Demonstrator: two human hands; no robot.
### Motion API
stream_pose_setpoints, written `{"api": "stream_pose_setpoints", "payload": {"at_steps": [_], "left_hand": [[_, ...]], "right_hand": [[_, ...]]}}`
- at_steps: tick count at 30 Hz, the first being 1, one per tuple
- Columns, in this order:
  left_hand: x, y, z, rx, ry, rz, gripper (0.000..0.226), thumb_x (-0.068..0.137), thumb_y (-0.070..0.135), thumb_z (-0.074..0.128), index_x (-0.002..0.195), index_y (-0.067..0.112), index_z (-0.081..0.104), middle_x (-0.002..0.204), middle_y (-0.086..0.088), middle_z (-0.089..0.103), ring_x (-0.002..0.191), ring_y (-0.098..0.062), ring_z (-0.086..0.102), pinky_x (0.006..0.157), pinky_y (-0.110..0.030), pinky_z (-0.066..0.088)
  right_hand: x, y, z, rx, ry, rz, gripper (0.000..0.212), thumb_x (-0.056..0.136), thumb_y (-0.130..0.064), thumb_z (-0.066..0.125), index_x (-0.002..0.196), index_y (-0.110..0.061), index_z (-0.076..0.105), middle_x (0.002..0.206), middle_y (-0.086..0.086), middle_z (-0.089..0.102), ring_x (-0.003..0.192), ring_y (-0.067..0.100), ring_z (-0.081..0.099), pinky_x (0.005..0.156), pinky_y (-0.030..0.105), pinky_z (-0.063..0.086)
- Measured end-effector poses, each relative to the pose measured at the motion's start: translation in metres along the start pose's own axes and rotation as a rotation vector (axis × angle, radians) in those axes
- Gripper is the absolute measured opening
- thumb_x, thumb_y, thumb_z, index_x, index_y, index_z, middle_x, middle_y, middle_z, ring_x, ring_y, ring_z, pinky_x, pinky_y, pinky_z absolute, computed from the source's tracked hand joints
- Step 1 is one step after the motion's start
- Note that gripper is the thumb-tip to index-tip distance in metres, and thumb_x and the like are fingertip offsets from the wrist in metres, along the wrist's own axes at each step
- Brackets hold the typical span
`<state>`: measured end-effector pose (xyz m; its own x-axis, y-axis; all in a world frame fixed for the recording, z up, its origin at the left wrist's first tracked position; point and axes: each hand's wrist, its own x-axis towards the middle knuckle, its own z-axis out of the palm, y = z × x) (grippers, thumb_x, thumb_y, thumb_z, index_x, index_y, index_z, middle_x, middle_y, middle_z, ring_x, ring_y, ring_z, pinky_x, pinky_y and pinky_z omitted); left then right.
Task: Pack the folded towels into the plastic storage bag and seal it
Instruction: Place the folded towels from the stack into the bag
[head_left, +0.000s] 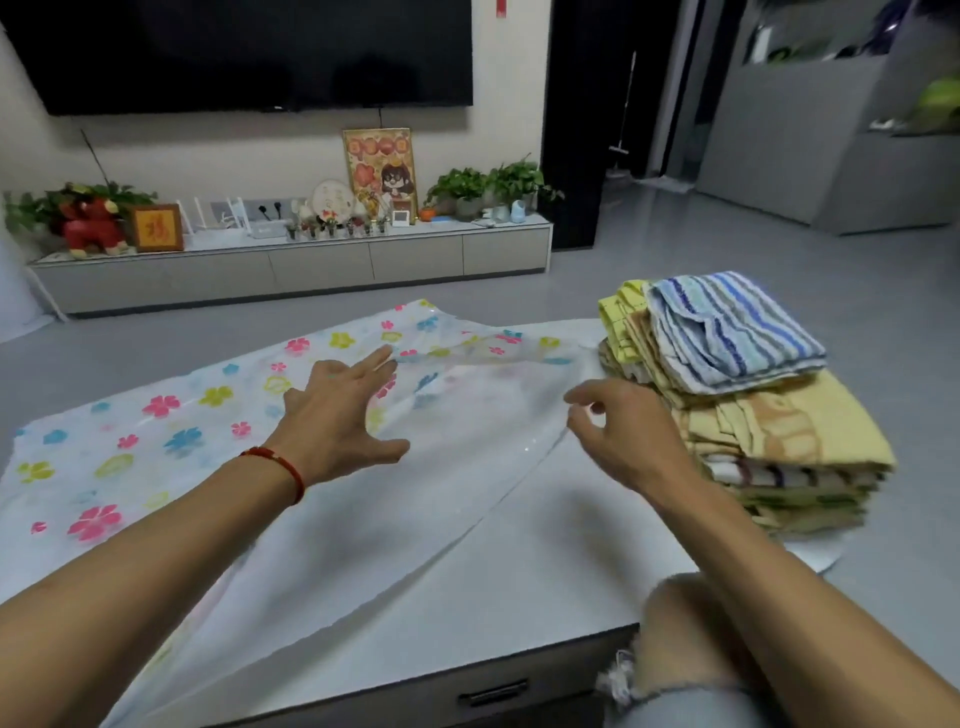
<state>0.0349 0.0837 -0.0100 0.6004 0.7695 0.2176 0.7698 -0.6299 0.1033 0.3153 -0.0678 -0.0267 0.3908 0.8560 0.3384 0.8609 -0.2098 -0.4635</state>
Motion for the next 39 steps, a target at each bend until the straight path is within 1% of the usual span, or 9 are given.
{"api": "stream_pose_setpoints", "payload": {"at_steps": [5,10,15,19,24,27,29,35,39], "left_hand": [[0.021,0.023,-0.004,-0.138,0.037,-0.085,0.103,0.066,0.062,0.075,0.153,0.032,0.027,0.159,0.017,0.026,0.136,-0.030,0.028,0.100,-0.061,0.038],[0.037,0.032,-0.006,-0.156,0.067,-0.125,0.101,0.068,0.060,0.076,0.152,0.031,0.028,0.159,0.015,0.028,0.135,-0.029,0.026,0.099,-0.059,0.039],[0.043,0.025,-0.002,-0.138,0.076,-0.127,0.098,0.071,0.060,0.075,0.152,0.033,0.028,0.159,0.016,0.027,0.136,-0.031,0.026,0.099,-0.062,0.040],[0.043,0.018,-0.004,-0.125,0.067,-0.123,0.093,0.074,0.056,0.075,0.152,0.037,0.027,0.157,0.014,0.033,0.136,-0.030,0.026,0.100,-0.066,0.037],[0.044,0.020,-0.014,-0.107,0.054,-0.118,0.099,0.071,0.057,0.076,0.153,0.035,0.025,0.160,0.014,0.028,0.137,-0.030,0.024,0.096,-0.060,0.040],[0.043,0.020,-0.026,-0.087,0.030,-0.111,0.100,0.072,0.055,0.076,0.154,0.034,0.023,0.161,0.017,0.023,0.139,-0.030,0.023,0.099,-0.060,0.039],[0.042,0.021,-0.034,-0.055,0.010,-0.089,0.097,0.075,0.048,0.076,0.154,0.034,0.021,0.162,0.018,0.019,0.140,-0.031,0.021,0.102,-0.061,0.037],[0.039,0.024,-0.062,-0.029,-0.087,-0.018,0.100,0.077,0.034,0.075,0.155,0.031,0.013,0.165,0.017,0.005,0.142,-0.034,0.019,0.106,-0.066,0.033],[0.036,0.027,-0.081,-0.067,-0.029,0.048,0.098,0.076,0.033,0.072,0.155,0.030,0.013,0.164,0.021,0.003,0.142,-0.032,0.017,0.105,-0.066,0.035]], "right_hand": [[0.056,0.087,-0.073,-0.231,0.305,0.179,0.030,0.096,-0.014,0.056,0.117,-0.014,0.077,0.124,0.017,0.070,0.118,0.042,0.057,0.099,0.050,0.047],[0.101,0.145,-0.092,-0.292,0.086,0.522,0.043,0.106,-0.030,0.040,0.149,-0.036,0.045,0.161,0.027,0.027,0.139,0.049,0.035,0.118,0.057,0.023],[0.119,0.162,-0.096,-0.376,0.046,0.537,0.035,0.100,-0.035,0.056,0.135,-0.036,0.054,0.128,0.019,0.065,0.128,0.044,0.051,0.114,0.069,0.016],[0.121,0.152,-0.100,-0.641,0.129,0.344,0.020,0.090,-0.029,0.069,0.109,-0.026,0.064,0.094,0.011,0.072,0.097,0.037,0.066,0.104,0.056,0.037],[0.127,0.128,-0.135,0.019,-0.103,0.398,0.062,0.087,-0.007,0.073,0.140,-0.031,0.051,0.132,0.017,0.057,0.106,0.037,0.060,0.086,0.043,0.055],[0.114,0.099,-0.162,0.535,-0.366,0.515,0.056,0.094,0.002,0.064,0.139,-0.032,0.057,0.130,0.014,0.061,0.099,0.035,0.070,0.070,0.042,0.065],[0.101,0.079,-0.168,0.609,-0.513,0.454,0.046,0.096,0.000,0.057,0.130,-0.028,0.068,0.124,0.018,0.071,0.088,0.034,0.076,0.061,0.038,0.065],[0.059,0.011,-0.088,0.898,-0.891,0.247,0.041,0.097,-0.003,0.062,0.129,-0.026,0.072,0.131,0.004,0.073,0.112,0.031,0.073,0.081,0.036,0.063],[0.078,-0.031,0.027,1.062,-0.860,0.225,0.041,0.101,0.006,0.054,0.126,-0.020,0.074,0.142,0.003,0.065,0.115,0.028,0.073,0.086,0.038,0.063]]}}
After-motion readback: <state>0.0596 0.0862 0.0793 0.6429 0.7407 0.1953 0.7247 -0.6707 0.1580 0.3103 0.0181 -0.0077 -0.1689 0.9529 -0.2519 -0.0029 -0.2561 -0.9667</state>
